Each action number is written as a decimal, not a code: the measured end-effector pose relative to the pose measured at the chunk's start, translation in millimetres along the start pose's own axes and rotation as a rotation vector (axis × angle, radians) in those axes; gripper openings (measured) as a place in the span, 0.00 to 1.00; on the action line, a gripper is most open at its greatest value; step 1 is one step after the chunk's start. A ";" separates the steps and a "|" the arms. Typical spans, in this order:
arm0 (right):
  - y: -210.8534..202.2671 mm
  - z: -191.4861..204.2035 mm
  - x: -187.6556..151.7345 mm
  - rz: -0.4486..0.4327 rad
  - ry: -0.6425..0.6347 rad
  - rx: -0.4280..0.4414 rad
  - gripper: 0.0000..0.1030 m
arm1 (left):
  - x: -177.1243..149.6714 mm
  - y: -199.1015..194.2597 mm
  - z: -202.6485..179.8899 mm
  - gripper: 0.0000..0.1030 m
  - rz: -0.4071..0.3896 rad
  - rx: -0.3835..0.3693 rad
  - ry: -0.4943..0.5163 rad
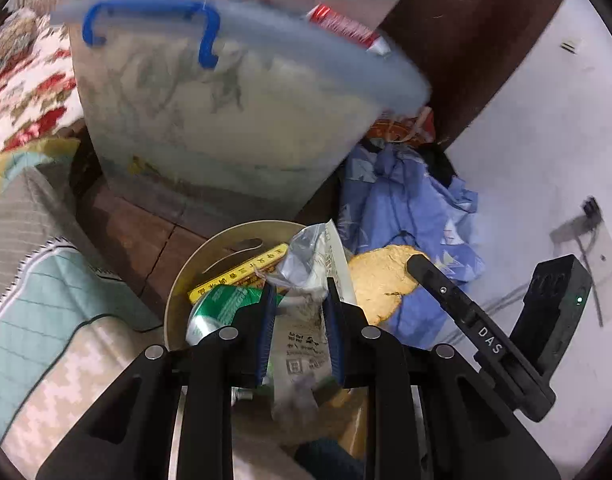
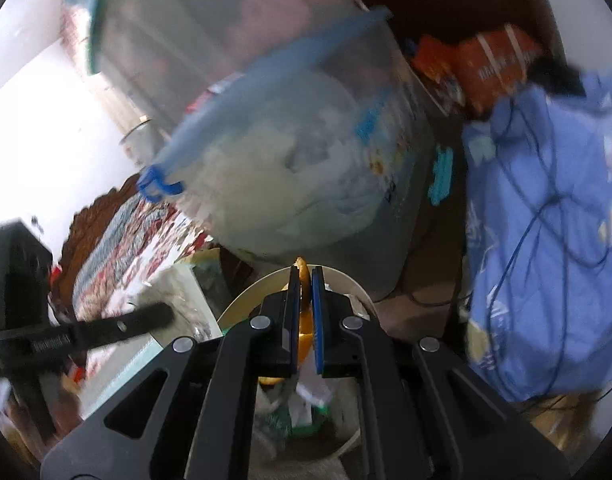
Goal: Collect trash
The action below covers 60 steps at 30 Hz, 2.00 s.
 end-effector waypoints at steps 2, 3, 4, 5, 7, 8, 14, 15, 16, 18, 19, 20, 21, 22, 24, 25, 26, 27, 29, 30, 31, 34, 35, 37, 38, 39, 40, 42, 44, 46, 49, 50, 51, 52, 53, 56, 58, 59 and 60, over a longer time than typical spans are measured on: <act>19.3 -3.0 -4.0 0.043 -0.005 -0.012 0.08 | -0.8 18.9 9.5 0.28 0.027 0.030 -0.028; 33.2 -1.1 -10.2 0.091 -0.033 -0.017 0.08 | -3.3 31.4 15.8 0.44 0.057 0.060 -0.040; 46.4 1.9 -19.9 0.149 -0.068 -0.030 0.08 | -6.3 36.9 20.0 0.58 0.070 0.076 -0.048; 53.7 3.0 -25.9 0.180 -0.089 -0.045 0.10 | -9.6 42.0 24.0 0.62 0.082 0.089 -0.055; 57.8 8.4 -34.8 0.205 -0.118 -0.047 0.10 | -14.8 45.0 25.7 0.65 0.095 0.086 -0.050; 57.1 10.9 -36.9 0.205 -0.139 -0.054 0.10 | -16.6 44.5 24.8 0.66 0.096 0.084 -0.039; 32.3 15.5 -32.8 0.114 -0.129 -0.052 0.11 | -13.9 22.3 18.1 0.73 0.040 0.059 -0.022; 30.8 16.5 -33.0 0.114 -0.129 -0.049 0.12 | -14.4 17.2 16.8 0.74 0.033 0.052 -0.026; 29.2 16.9 -33.5 0.115 -0.131 -0.045 0.14 | -14.7 12.7 15.7 0.74 0.028 0.045 -0.029; 24.2 18.5 -34.7 0.115 -0.138 -0.036 0.28 | -16.9 -1.3 13.8 0.74 0.015 0.026 -0.037; 19.3 20.9 -34.9 0.102 -0.139 -0.031 0.53 | -18.6 -7.2 12.2 0.74 0.008 0.019 -0.039; 16.1 22.3 -34.0 0.086 -0.140 -0.028 0.79 | -22.4 -16.5 11.4 0.74 -0.001 0.008 -0.041; 9.8 25.7 -31.5 0.049 -0.154 -0.027 0.80 | -25.7 -22.9 11.1 0.74 -0.006 0.002 -0.043; 7.3 29.3 -30.6 0.038 -0.170 -0.027 0.80 | -30.8 -31.5 10.5 0.74 -0.012 -0.008 -0.044; 2.0 37.1 -30.8 0.039 -0.183 -0.022 0.80 | -43.0 -50.3 11.0 0.74 -0.025 -0.016 -0.041; -2.5 40.7 -30.4 0.032 -0.178 -0.012 0.80 | -47.6 -57.4 12.0 0.74 -0.029 -0.015 -0.039; -9.4 46.5 -30.7 0.022 -0.177 0.000 0.80 | -55.4 -67.7 14.1 0.75 -0.036 -0.012 -0.035; -14.0 49.6 -30.6 0.016 -0.181 0.002 0.80 | -62.3 -76.4 16.5 0.76 -0.042 -0.007 -0.032; -28.7 57.1 -32.6 -0.010 -0.190 0.002 0.80 | -74.3 -90.5 20.7 0.77 -0.054 0.009 -0.021; -38.8 60.8 -35.9 -0.024 -0.189 0.005 0.80 | -84.2 -100.7 24.5 0.78 -0.064 0.032 -0.008; -49.4 63.5 -40.7 -0.037 -0.181 0.007 0.80 | -90.6 -105.8 27.4 0.79 -0.069 0.048 0.001; -71.7 67.7 -58.1 -0.055 -0.162 -0.002 0.80 | -114.5 -122.5 39.6 0.86 -0.088 0.125 0.030; -78.4 69.0 -66.3 -0.056 -0.160 -0.007 0.81 | -124.3 -127.8 43.1 0.86 -0.090 0.146 0.039; -92.4 71.8 -90.4 -0.044 -0.157 -0.022 0.82 | -139.7 -133.2 48.2 0.86 -0.082 0.166 0.042; -98.2 73.0 -102.9 -0.036 -0.156 -0.027 0.82 | -146.9 -135.8 50.4 0.86 -0.078 0.171 0.040; -101.7 73.8 -110.7 -0.030 -0.155 -0.030 0.82 | -155.7 -138.5 52.4 0.86 -0.075 0.176 0.037; -106.2 75.2 -123.8 -0.020 -0.156 -0.035 0.83 | -164.4 -141.2 54.1 0.86 -0.073 0.182 0.038; -112.4 76.6 -145.6 0.003 -0.158 -0.049 0.84 | -179.6 -146.7 57.7 0.88 -0.072 0.211 0.050; -117.3 78.1 -163.7 0.026 -0.145 -0.051 0.84 | -193.1 -151.8 61.6 0.89 -0.075 0.250 0.061; -120.1 80.6 -183.8 0.061 -0.115 -0.049 0.84 | -206.8 -160.1 66.4 0.91 -0.083 0.289 0.071; -121.9 85.7 -203.6 0.090 -0.092 -0.051 0.84 | -221.9 -173.9 72.3 0.91 -0.097 0.333 0.074; -122.8 88.3 -208.5 0.095 -0.090 -0.053 0.84 | -227.1 -179.6 75.3 0.91 -0.102 0.343 0.071; -124.0 92.0 -213.1 0.099 -0.087 -0.054 0.85 | -229.9 -184.7 77.6 0.92 -0.108 0.354 0.068; -125.4 96.5 -216.5 0.100 -0.088 -0.055 0.85 | -232.6 -188.9 79.6 0.91 -0.114 0.366 0.066; -125.9 99.4 -218.2 0.099 -0.091 -0.055 0.85 | -236.0 -194.5 82.3 0.92 -0.124 0.380 0.065; -133.0 113.4 -222.2 0.082 -0.109 -0.054 0.88 | -242.1 -209.2 88.1 0.92 -0.155 0.409 0.057; -140.1 122.7 -224.0 0.061 -0.119 -0.068 0.91 | -245.7 -217.1 91.6 0.92 -0.169 0.426 0.053; -141.7 124.8 -223.5 0.054 -0.121 -0.074 0.92 | -247.9 -221.2 94.1 0.92 -0.176 0.441 0.052; -146.0 128.7 -225.2 0.041 -0.121 -0.088 0.93 | -250.3 -224.3 95.8 0.92 -0.180 0.459 0.053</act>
Point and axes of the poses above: each gripper's, at about its wrist camera, not at the fingertips, and y roughly the way its jaws point, z to its left, x to its top, the point moved 8 cm from there along y, roughly the way its jaws point
